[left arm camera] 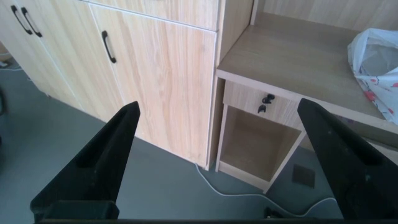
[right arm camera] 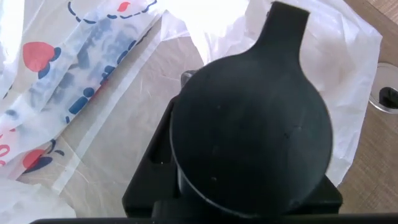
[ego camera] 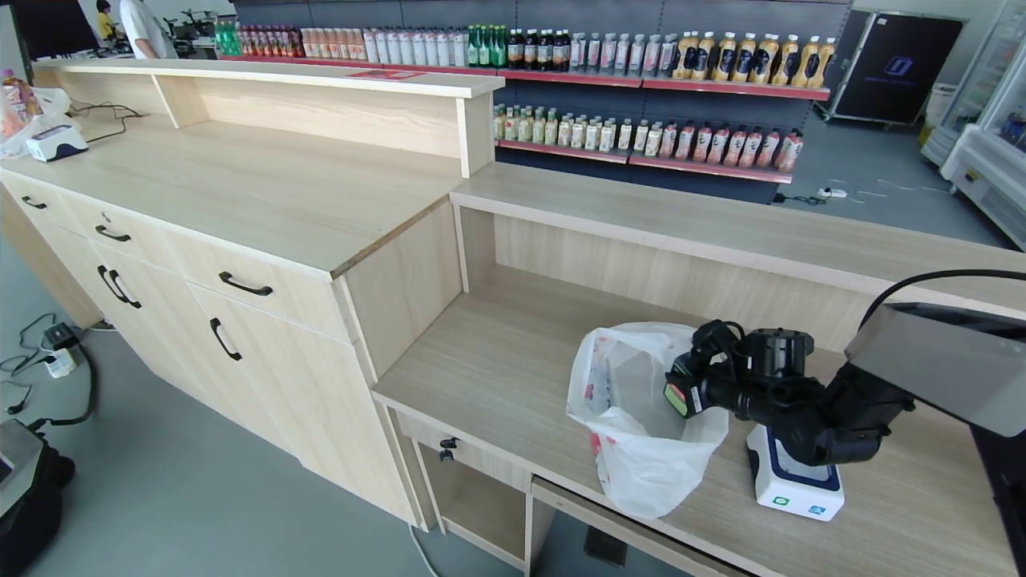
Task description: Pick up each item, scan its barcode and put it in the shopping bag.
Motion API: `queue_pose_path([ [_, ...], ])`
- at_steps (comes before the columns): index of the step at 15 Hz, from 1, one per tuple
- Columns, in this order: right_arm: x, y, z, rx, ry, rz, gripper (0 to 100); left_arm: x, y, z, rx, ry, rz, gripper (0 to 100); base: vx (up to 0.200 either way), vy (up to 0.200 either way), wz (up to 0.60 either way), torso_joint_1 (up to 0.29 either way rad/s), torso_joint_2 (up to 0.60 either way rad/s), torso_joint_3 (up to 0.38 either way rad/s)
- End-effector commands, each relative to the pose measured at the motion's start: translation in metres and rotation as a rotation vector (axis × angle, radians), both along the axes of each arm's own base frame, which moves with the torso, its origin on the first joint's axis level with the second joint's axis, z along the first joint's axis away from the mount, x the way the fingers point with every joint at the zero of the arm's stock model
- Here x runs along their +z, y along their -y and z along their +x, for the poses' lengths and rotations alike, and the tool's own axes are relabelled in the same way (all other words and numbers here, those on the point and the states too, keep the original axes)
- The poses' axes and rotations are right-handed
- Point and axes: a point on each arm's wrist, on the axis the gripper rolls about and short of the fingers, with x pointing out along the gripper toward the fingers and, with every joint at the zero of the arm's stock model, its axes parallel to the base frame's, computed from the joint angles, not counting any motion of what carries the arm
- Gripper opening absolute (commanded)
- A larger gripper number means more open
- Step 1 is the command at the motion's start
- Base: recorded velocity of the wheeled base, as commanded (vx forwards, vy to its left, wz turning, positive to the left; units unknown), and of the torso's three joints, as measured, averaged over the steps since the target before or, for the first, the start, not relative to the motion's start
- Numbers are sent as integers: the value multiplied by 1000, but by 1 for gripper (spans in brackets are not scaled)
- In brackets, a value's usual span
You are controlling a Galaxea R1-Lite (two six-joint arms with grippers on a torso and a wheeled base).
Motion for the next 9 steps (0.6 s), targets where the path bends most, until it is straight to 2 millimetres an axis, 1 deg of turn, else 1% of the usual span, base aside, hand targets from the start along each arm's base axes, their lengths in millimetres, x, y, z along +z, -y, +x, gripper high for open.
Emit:
queue_pose_path([
  [1,-5,1,-1,-1,-13,-2,0,0,0,0,0,0,0,100,0,0,0,0,0,0],
  [2,-6,1,-1,-1,-18,-2,0,0,0,0,0,0,0,100,0,0,0,0,0,0],
  [3,-5,1,-2,-1,-18,-2,100,0,0,0,0,0,0,100,0,0,0,0,0,0],
  [6,-2,1,-2,-1,-12,0,100,0,0,0,0,0,0,100,0,0,0,0,0,0],
  [7,7,1,-3,-2,-1,4,100,0,0,0,0,0,0,100,0,0,0,0,0,0],
  [8,29,0,-6,1,36,20,100,0,0,0,0,0,0,100,0,0,0,0,0,0],
  [9,58,0,-12,2,76,54,100,0,0,0,0,0,0,100,0,0,0,0,0,0],
])
